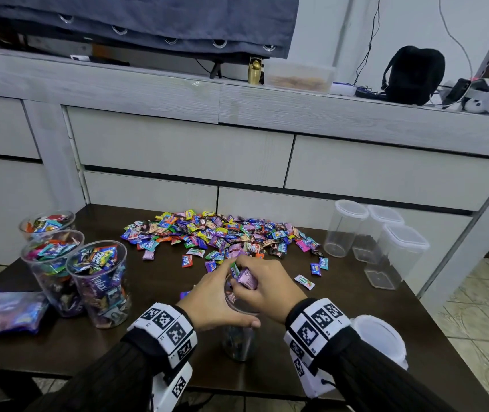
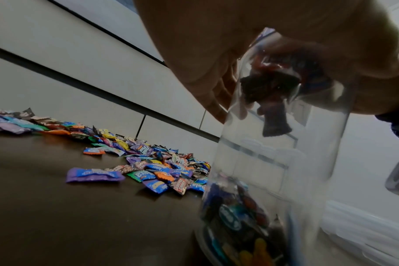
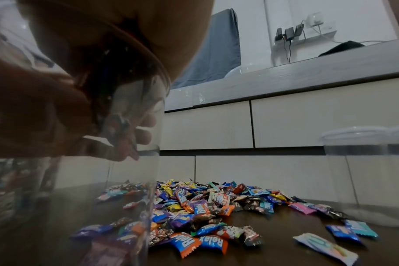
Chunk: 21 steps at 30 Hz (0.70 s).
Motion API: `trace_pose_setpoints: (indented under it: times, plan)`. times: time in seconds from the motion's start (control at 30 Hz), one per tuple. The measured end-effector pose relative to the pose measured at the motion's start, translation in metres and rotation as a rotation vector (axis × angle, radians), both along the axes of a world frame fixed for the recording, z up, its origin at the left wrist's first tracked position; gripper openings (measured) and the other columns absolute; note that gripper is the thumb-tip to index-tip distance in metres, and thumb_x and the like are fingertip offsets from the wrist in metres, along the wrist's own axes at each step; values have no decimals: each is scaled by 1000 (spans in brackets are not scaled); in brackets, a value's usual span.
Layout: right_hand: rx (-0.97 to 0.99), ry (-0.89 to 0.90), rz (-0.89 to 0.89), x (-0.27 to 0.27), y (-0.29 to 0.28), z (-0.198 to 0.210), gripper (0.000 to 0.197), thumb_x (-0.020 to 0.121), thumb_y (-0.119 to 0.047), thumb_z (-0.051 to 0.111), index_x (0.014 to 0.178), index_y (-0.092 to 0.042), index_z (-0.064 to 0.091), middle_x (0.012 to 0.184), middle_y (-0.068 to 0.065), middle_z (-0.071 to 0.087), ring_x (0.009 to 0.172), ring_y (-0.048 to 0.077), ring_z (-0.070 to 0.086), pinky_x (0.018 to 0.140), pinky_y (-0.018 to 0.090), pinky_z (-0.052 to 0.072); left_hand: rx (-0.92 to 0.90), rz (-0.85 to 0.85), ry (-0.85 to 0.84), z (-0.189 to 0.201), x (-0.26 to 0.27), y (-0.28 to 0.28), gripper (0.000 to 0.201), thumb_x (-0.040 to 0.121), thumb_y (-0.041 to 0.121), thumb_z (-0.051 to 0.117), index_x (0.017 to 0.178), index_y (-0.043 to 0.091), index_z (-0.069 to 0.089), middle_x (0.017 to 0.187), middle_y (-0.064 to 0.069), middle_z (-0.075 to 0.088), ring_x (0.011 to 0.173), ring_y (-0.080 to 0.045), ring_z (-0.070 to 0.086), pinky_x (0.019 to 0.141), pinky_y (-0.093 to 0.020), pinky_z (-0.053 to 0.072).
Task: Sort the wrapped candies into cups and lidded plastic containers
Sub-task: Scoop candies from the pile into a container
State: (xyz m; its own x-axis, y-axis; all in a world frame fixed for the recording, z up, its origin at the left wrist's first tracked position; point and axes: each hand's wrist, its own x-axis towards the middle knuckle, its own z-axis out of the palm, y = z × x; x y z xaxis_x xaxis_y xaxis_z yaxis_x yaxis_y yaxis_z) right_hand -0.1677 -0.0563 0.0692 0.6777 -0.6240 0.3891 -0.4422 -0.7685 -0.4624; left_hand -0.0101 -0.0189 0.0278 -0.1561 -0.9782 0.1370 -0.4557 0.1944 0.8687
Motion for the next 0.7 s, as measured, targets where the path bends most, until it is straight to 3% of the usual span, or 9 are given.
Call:
trace_pose_setpoints:
  times: [0.13, 0.33, 0.5, 0.7]
  plan:
    - [-15, 153, 17, 2, -4, 6, 18, 78, -16, 65, 95, -12, 66, 87, 8, 67, 76, 17, 55, 67, 20, 33, 37, 11, 64, -3, -1, -1, 84, 42, 43, 94, 116, 29, 56, 105, 7, 73, 102, -7, 68, 95, -44, 53]
    - [-17, 382, 34, 6, -8, 18, 18, 83, -23, 62, 90, -8, 67, 81, 9, 68, 74, 23, 60, 66, 30, 44, 57, 7, 85, -2, 0, -6, 83, 42, 44, 94, 113, 27, 55, 105, 3, 73, 101, -9, 69, 94, -45, 53]
    - [-37, 367, 52, 9, -3, 17, 19, 82, -25, 65, 83, -6, 66, 78, 11, 67, 71, 24, 58, 65, 27, 39, 22, 5, 66, -2, -1, -2, 84, 44, 47, 92, 116, 28, 54, 109, 7, 71, 106, -4, 65, 97, -41, 51]
    - [-32, 343, 74, 7, -1, 16, 20, 84, -23, 64, 82, -3, 64, 82, 12, 65, 75, 25, 58, 70, 33, 44, 24, 5, 45, 0, -1, 2, 84, 45, 50, 91, 117, 31, 53, 112, 9, 68, 109, -2, 62, 99, -39, 49]
